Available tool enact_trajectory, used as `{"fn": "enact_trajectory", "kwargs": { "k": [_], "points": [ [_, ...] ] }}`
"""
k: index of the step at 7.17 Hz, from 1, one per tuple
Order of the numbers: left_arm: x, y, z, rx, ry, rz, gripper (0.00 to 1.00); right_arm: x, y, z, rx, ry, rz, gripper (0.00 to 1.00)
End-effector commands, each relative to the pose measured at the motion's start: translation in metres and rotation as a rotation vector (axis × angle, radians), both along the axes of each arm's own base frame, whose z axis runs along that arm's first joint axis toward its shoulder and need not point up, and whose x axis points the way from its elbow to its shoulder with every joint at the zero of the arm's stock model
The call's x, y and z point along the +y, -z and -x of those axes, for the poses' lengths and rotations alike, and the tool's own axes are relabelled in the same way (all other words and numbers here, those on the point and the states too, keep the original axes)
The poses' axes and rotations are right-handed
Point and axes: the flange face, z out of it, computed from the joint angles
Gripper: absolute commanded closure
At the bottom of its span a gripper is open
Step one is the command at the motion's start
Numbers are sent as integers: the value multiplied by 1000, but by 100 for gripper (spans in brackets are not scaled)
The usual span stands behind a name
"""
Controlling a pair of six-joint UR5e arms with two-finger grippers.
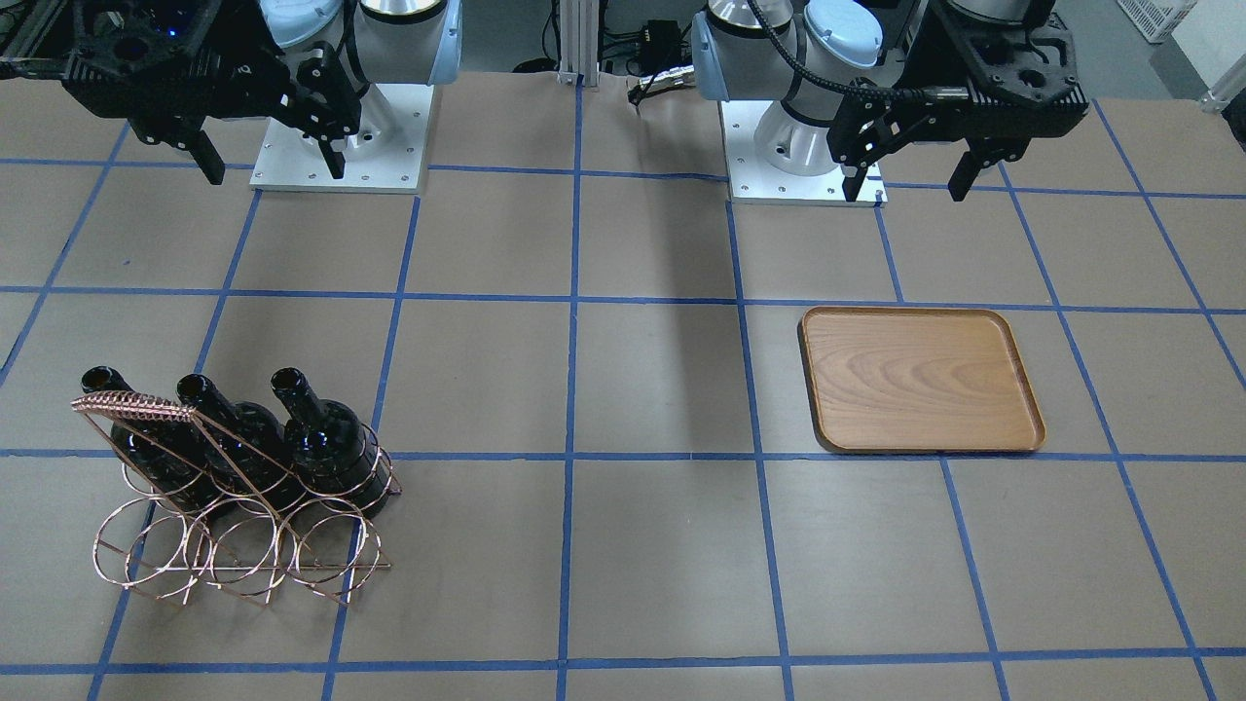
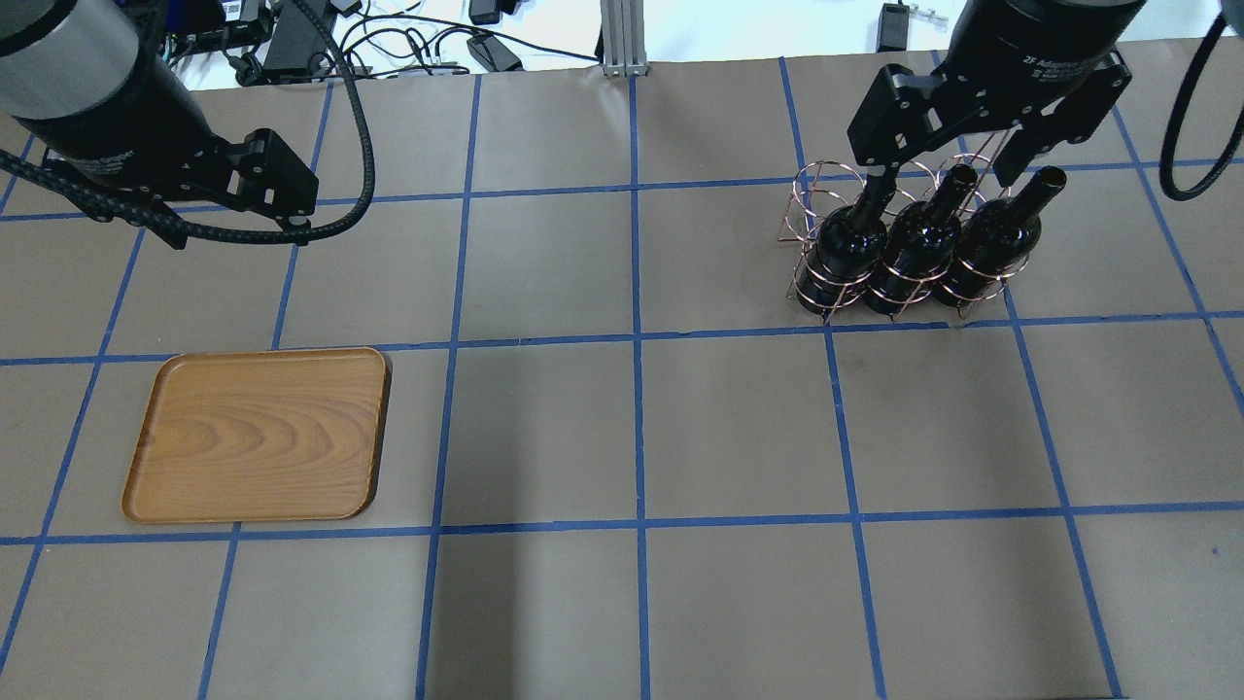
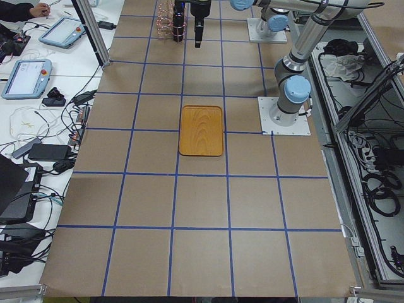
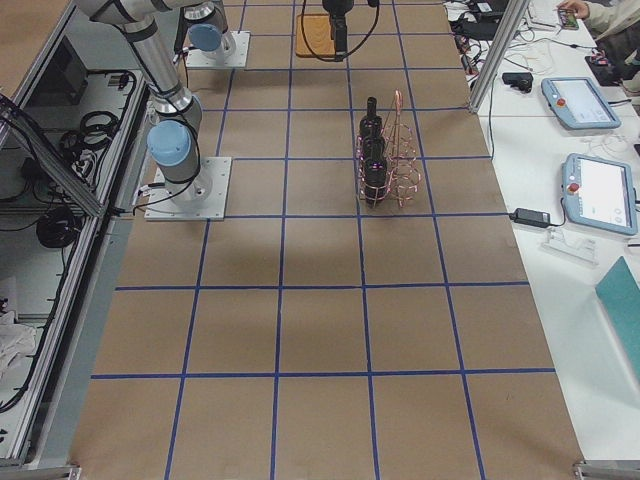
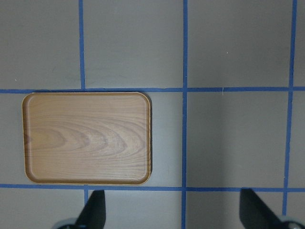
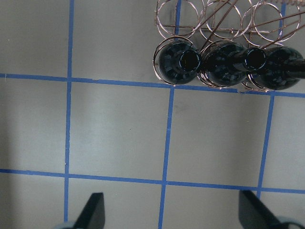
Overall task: Take wine from basket and place on tray
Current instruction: 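Lower the right gripper over the wine rack toward the bottles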
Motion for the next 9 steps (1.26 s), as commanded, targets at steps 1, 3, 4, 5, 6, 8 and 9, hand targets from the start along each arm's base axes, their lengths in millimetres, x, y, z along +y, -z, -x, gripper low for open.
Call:
{"fn": "enact_trajectory", "kwargs": {
  "k": [1,3,4,5,6,8,9],
  "points": [
    [1,-1,0,3,0,4,0,0,0,0,-1,-2,1,0],
    [2,-2,0,1,0,4,0,-2,1,6,2,7,-2,0],
    [2,-2,0,1,0,6,0,-6,9,5,2,8,-16,0],
    [2,-2,0,1,0,7,0,-39,43,6,9,0,11,0],
    [2,-2,0,1,2,6,0,-56,59,8,18,-80,54,0],
    [2,-2,0,1,2,6,0,-70,79,38,18,-74,23,0],
    [1,-1,0,1,2,4,0,-75,81,60,22,-95,17,0]
  ]
}}
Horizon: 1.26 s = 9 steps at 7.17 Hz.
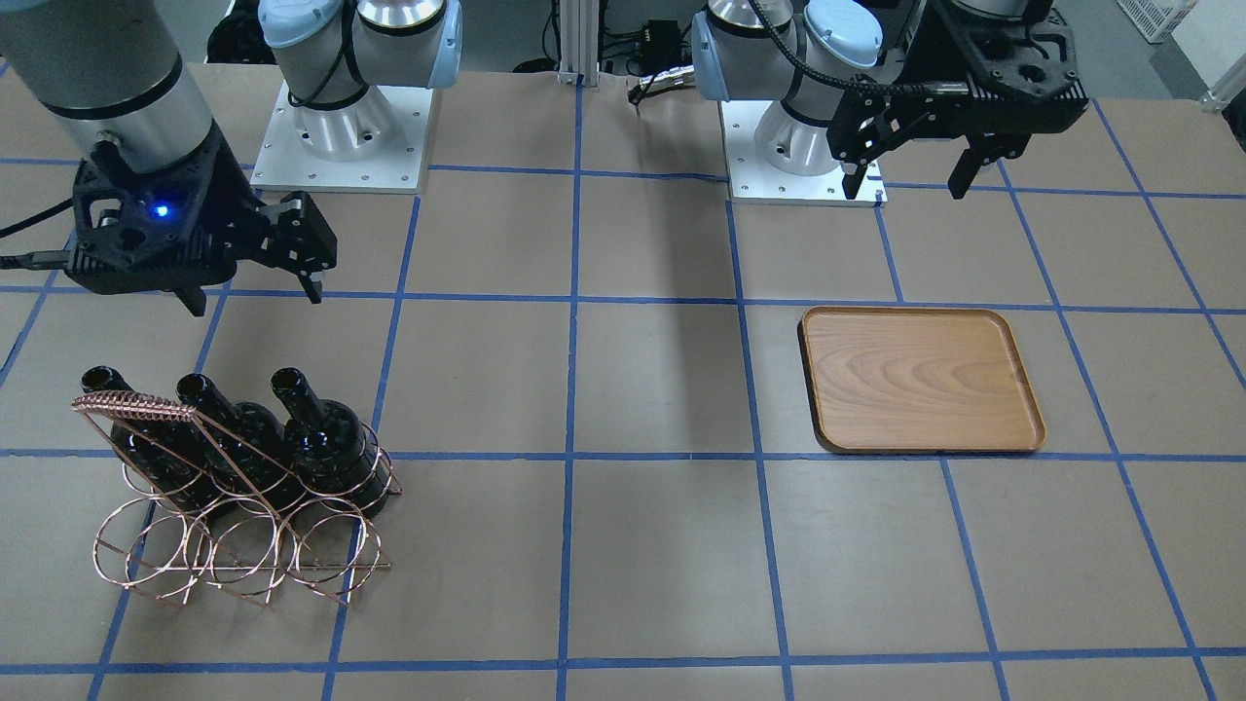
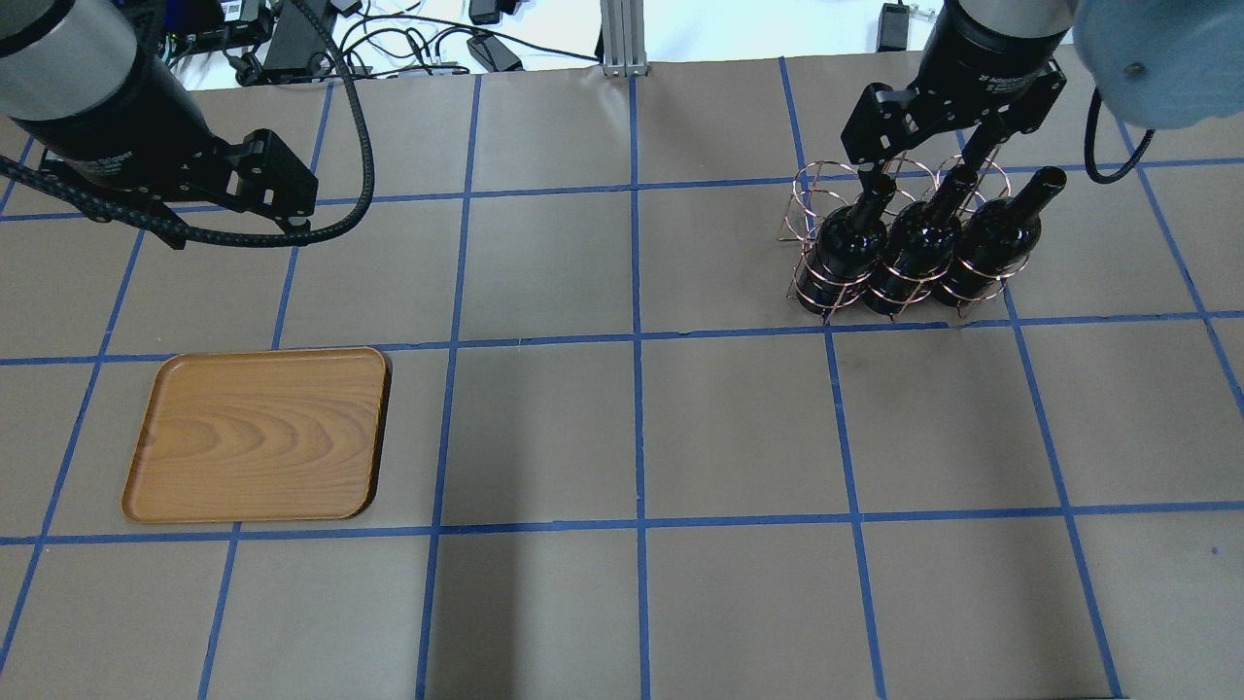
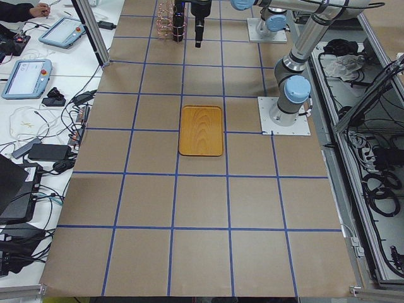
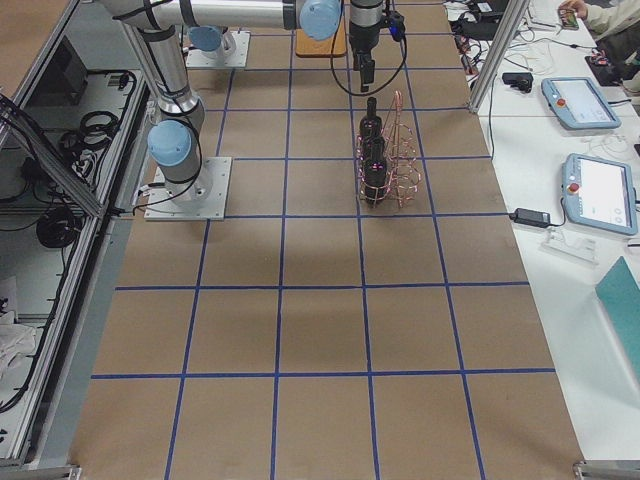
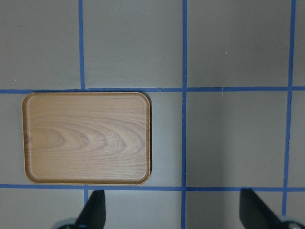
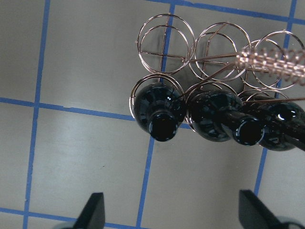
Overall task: Take wine from basket and place on tray
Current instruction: 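Lower the right gripper over the wine rack toward the bottles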
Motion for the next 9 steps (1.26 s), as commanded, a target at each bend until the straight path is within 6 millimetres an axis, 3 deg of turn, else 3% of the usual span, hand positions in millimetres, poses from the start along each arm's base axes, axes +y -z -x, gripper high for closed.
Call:
{"fn": "enact_trajectory", "kwargs": {
  "k": [1,6,7,9],
  "points": [
    [-1,2,-1,2,0,-3,0,-8,8,33,14,-21,-11,0],
    [-1,2,-2,-3,-2,-5,0,-63,68,46,57,-41,17,5],
    [-1,2,-2,-3,-2,-5,0,-64,72,47,58,-47,11,14],
    [0,2,-2,-4,-2,-5,0,-69,82,60,70,-65,-11,18]
  ]
}}
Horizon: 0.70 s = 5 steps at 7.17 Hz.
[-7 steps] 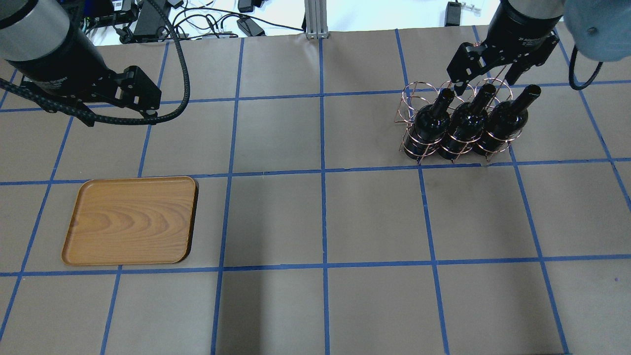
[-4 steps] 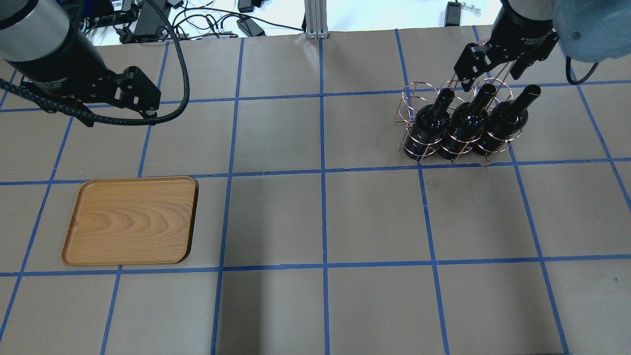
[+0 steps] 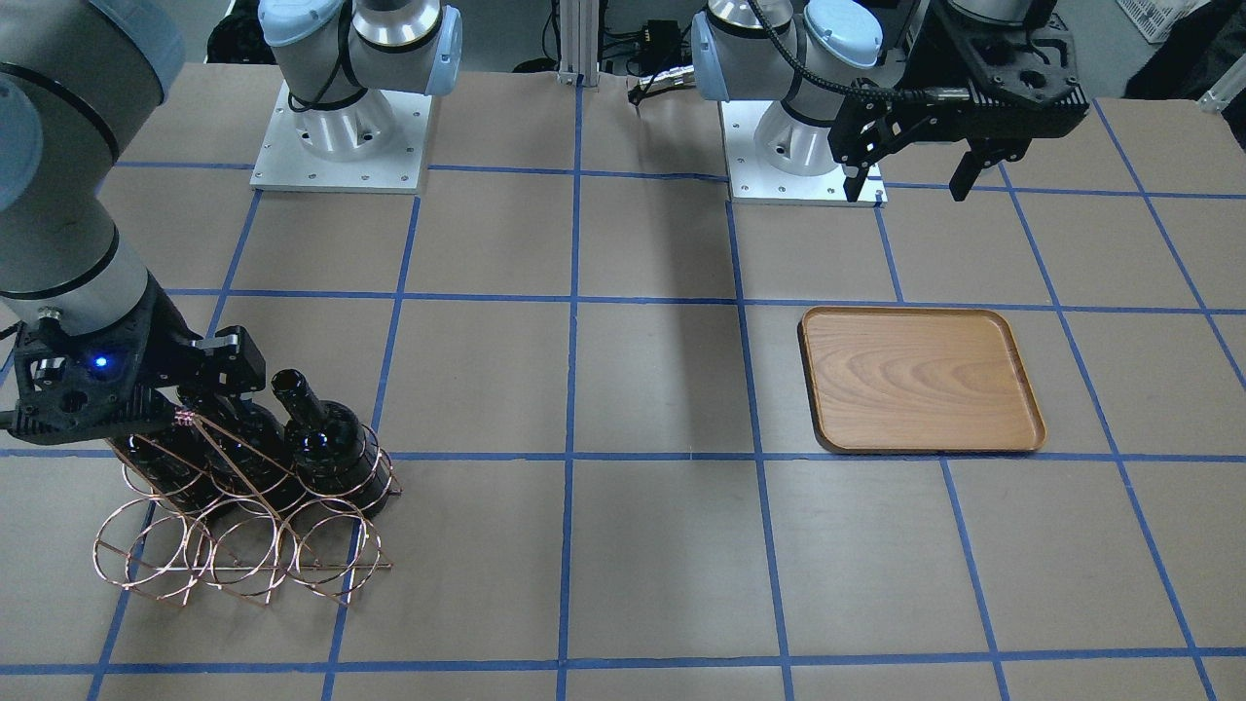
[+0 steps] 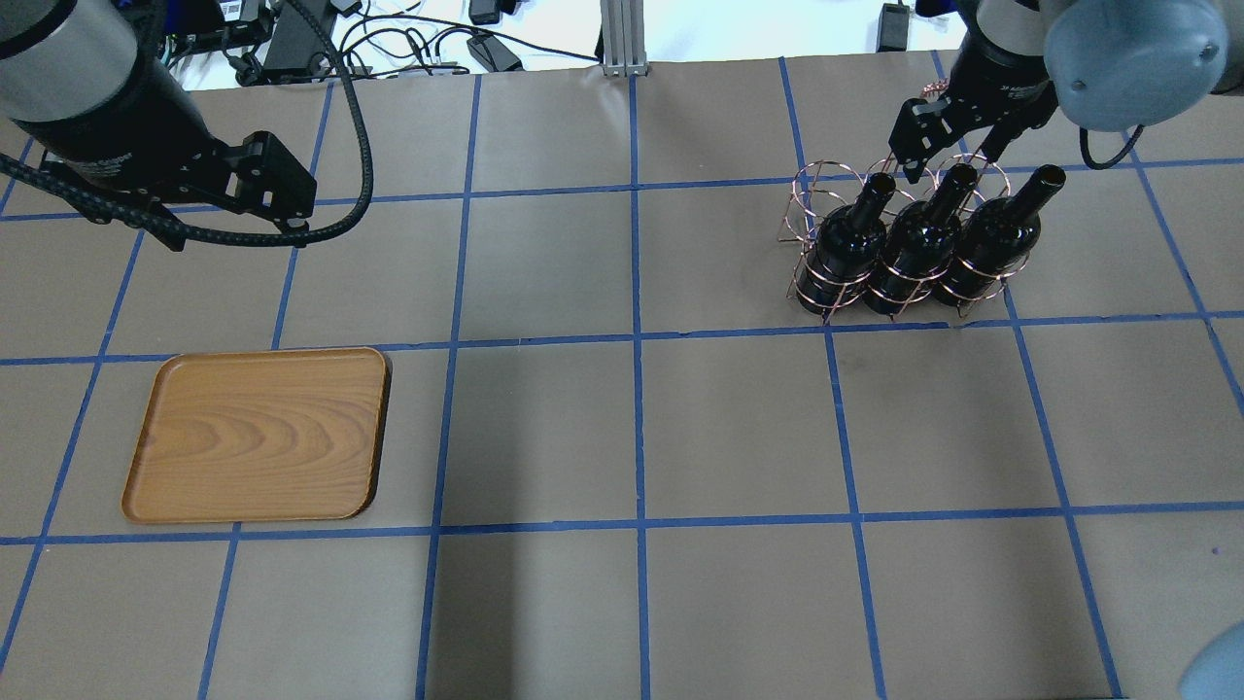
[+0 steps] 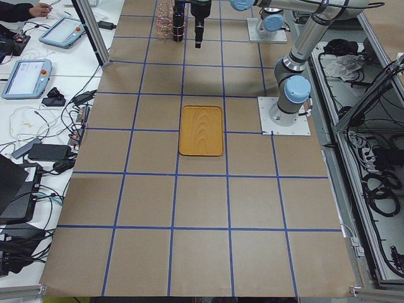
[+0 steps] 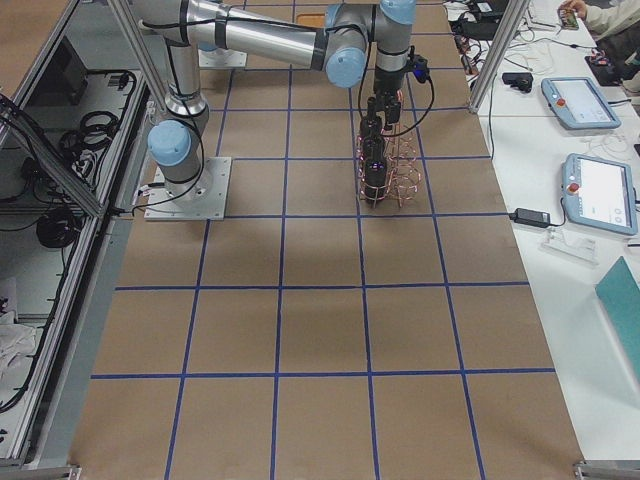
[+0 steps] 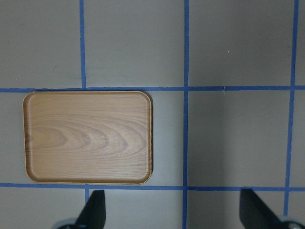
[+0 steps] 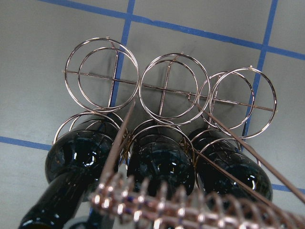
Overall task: Take wine from basket and place on tray
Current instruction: 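Close the right gripper on the neck of the middle dark bottle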
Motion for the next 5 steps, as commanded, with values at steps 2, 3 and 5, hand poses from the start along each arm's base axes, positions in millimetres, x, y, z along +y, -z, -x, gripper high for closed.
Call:
{"fn": "enact_trajectory", "kwargs": {
  "k": [2,3,5],
  "points": [
    [1,0,0,-1,0,0,0,-3,10,15,-1,2,-30,18],
    [1,0,0,-1,0,0,0,2,14,13,-6,6,-41,18],
    [1,0,0,-1,0,0,0,1,1,12,-8,61,-12,14]
  ]
}}
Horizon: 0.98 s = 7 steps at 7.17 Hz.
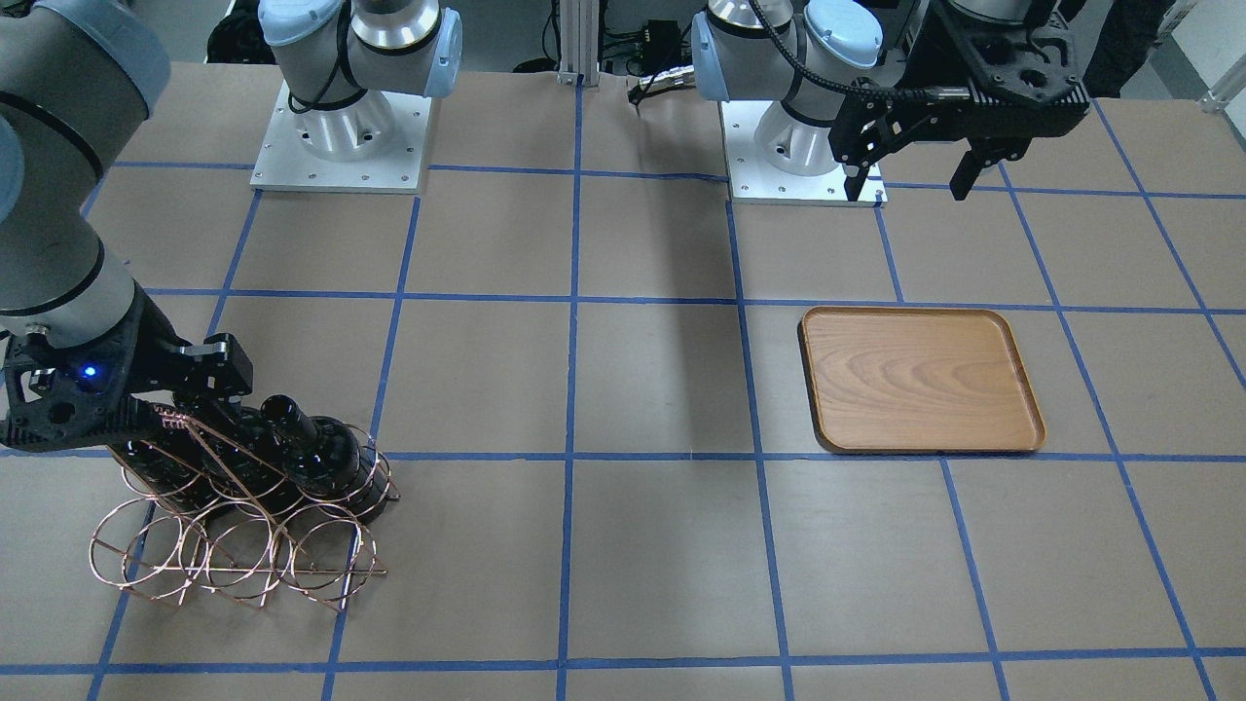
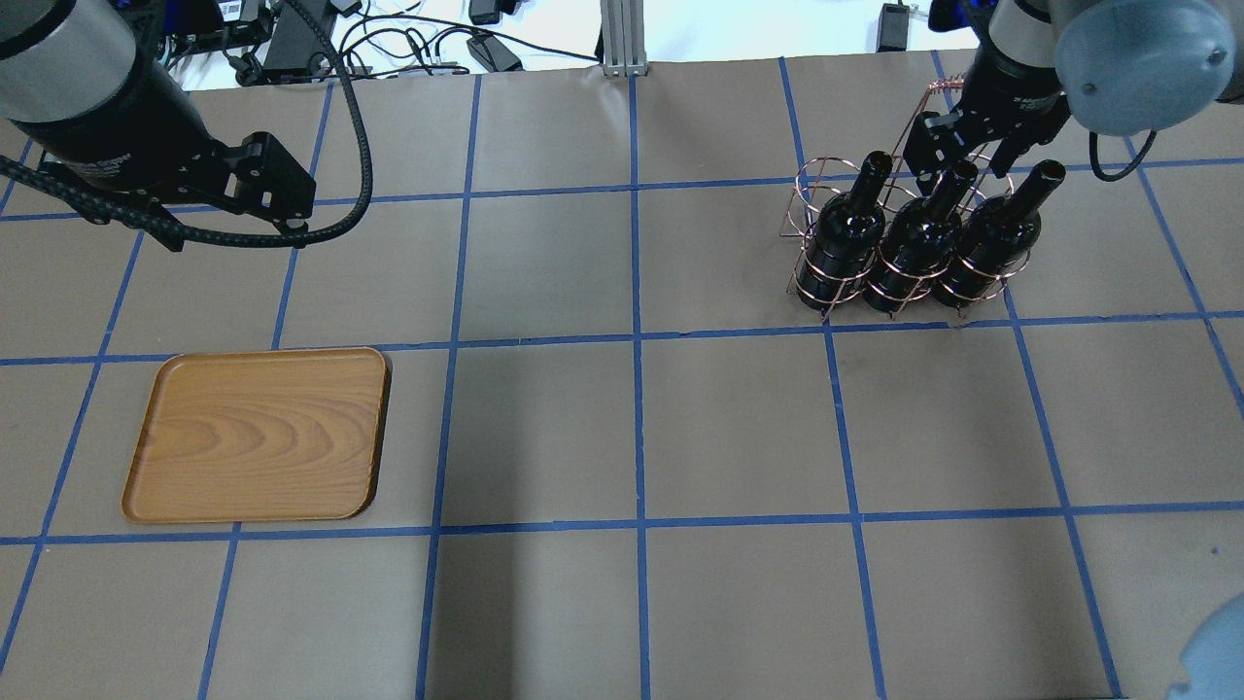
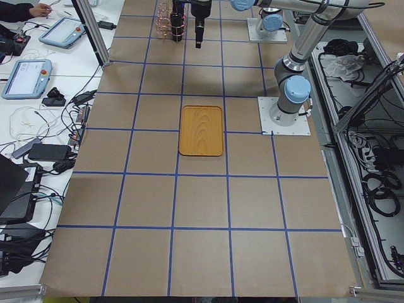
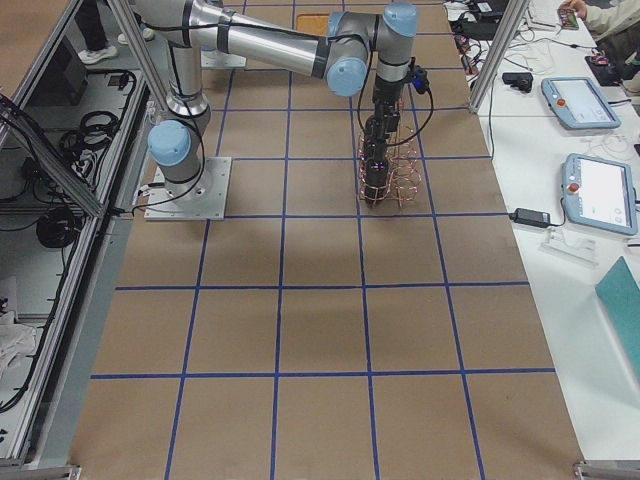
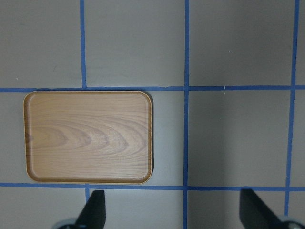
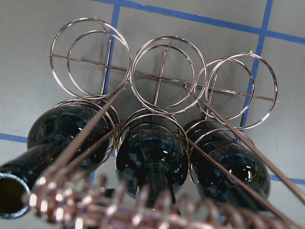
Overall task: Take wine from basket and place on tray
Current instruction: 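Close the right gripper on the neck of the middle dark bottle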
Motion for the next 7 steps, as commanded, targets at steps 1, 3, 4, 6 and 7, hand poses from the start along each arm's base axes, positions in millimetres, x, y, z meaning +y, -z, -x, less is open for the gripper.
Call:
{"fn": "enact_trajectory", "kwargs": {
  "k": [1,3,4,6,7],
  "points": [
    [0,0,0,0,0,0,0,-1,-9,-2,9,20,16,14],
    [0,0,1,-1,1,-2,0,1,6,-3,-5,62,-11,15],
    [0,0,1,-1,1,-2,0,0,7,-3,-9,85,-12,15],
    [0,0,1,-1,1,-2,0,4,11,-3,-9,95,-46,24],
    [0,0,0,-2,0,0,0,9,15,-4,-9,139,-86,50]
  ]
}}
